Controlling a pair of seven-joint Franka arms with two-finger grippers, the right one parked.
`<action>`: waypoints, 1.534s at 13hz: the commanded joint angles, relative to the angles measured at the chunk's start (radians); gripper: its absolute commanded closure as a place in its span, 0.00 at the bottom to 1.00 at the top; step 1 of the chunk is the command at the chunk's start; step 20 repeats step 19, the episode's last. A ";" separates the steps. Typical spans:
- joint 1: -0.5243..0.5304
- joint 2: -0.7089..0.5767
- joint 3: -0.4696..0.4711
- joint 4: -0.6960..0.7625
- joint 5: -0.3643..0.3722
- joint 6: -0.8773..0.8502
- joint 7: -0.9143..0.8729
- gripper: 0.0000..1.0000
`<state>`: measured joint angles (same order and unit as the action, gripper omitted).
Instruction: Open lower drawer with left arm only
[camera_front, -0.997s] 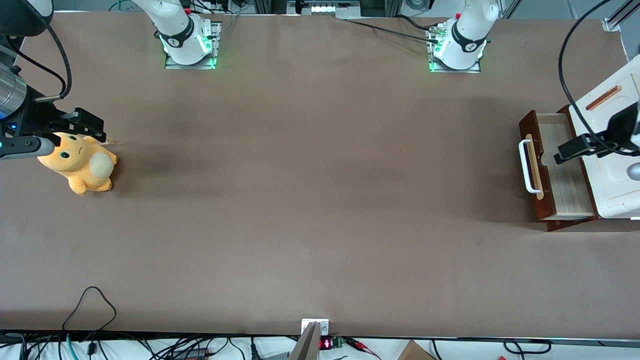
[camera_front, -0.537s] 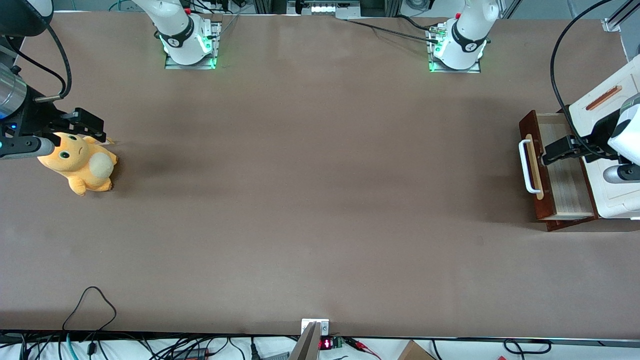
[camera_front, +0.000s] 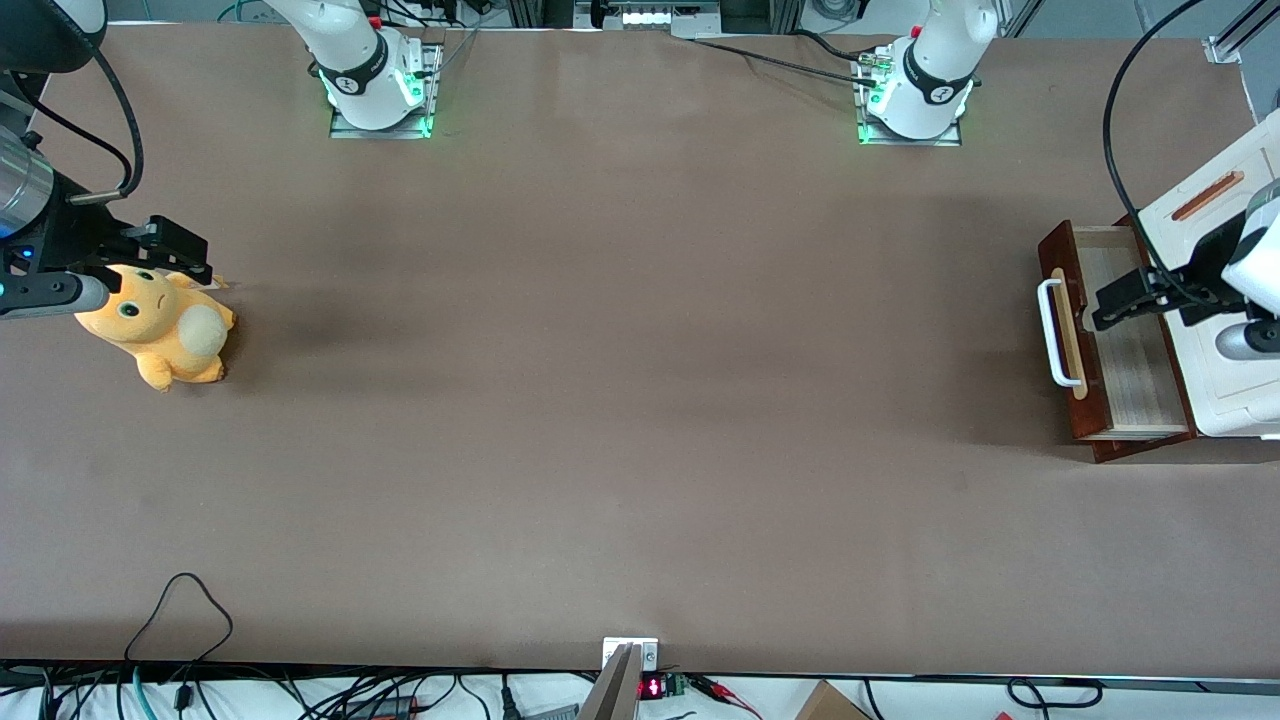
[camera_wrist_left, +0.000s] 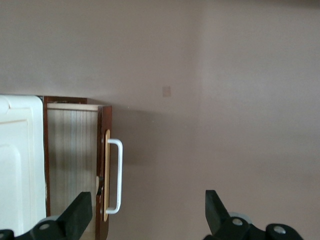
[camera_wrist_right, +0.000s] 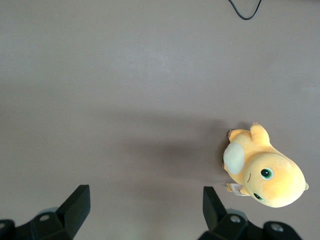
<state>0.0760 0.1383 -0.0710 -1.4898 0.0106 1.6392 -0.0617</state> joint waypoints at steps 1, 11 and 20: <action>0.004 -0.133 -0.006 -0.201 -0.010 0.089 -0.001 0.00; 0.001 -0.097 -0.004 -0.086 -0.001 0.017 0.014 0.00; 0.002 -0.085 -0.004 -0.075 -0.009 0.019 0.014 0.00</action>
